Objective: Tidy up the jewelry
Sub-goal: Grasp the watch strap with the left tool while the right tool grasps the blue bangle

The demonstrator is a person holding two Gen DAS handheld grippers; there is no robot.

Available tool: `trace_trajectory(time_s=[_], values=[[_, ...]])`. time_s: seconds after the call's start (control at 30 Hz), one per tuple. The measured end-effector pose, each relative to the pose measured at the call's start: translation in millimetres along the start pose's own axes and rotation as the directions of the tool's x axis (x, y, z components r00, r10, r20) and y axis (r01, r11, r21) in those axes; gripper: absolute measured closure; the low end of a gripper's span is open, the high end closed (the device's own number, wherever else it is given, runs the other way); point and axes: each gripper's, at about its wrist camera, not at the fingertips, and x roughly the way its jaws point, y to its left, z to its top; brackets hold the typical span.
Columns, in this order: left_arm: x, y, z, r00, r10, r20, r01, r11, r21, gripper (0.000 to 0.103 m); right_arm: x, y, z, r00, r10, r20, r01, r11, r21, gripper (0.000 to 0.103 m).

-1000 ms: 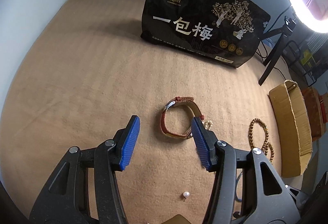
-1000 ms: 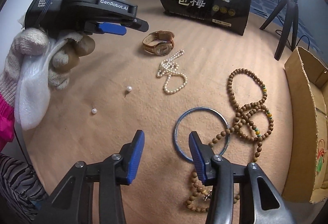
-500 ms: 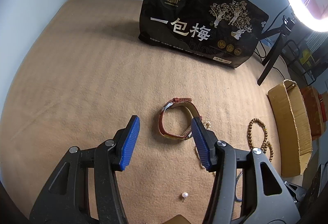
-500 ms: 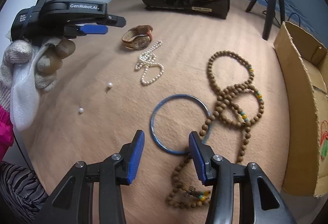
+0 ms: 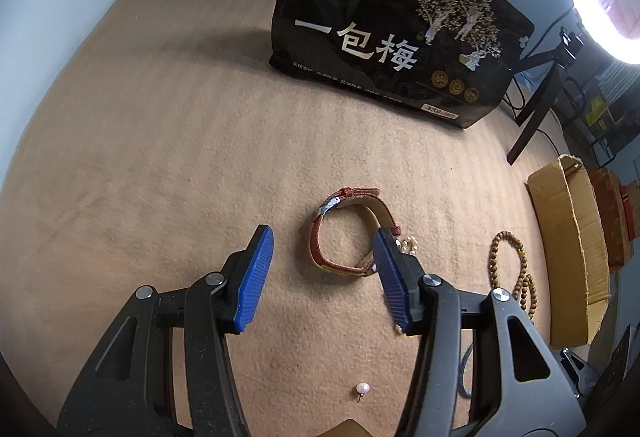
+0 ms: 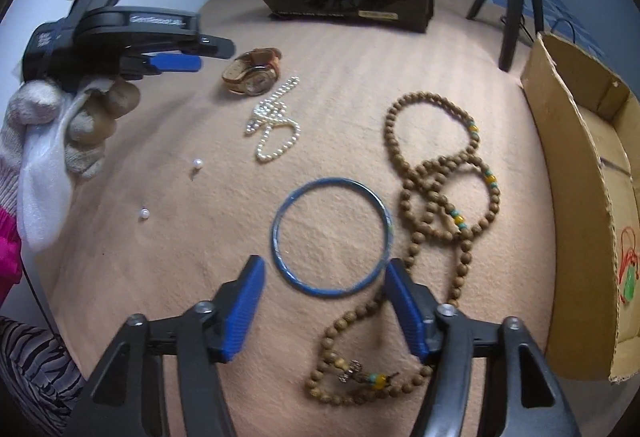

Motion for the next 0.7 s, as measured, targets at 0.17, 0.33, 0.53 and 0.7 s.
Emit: trace_trajectory(time_s=[0.17,0.33,0.53,0.7], values=[[12,2,2,1.000,0.001,-0.018,-0.001,1.000,-0.014,0.055,8,5,4,0.999,-0.041,0.004,0.041,0.999,-0.011,0.023],[25,0,3,0.999,0.013,-0.040,-0.013,1.000,0.001,0.060,19,9,6,0.997,-0.071,0.001,0.071,0.997,-0.032,0.020],[38,-1,4,0.998,0.019,-0.052,-0.019,1.000,-0.002,0.067,24,12,8,0.995,-0.095,0.013,0.095,0.994,-0.051,0.018],[40,-4,3,0.998,0.046,-0.044,-0.044,0.999,0.027,0.089,26,9,14,0.994,-0.109,0.022,0.110,0.993,-0.040,0.030]])
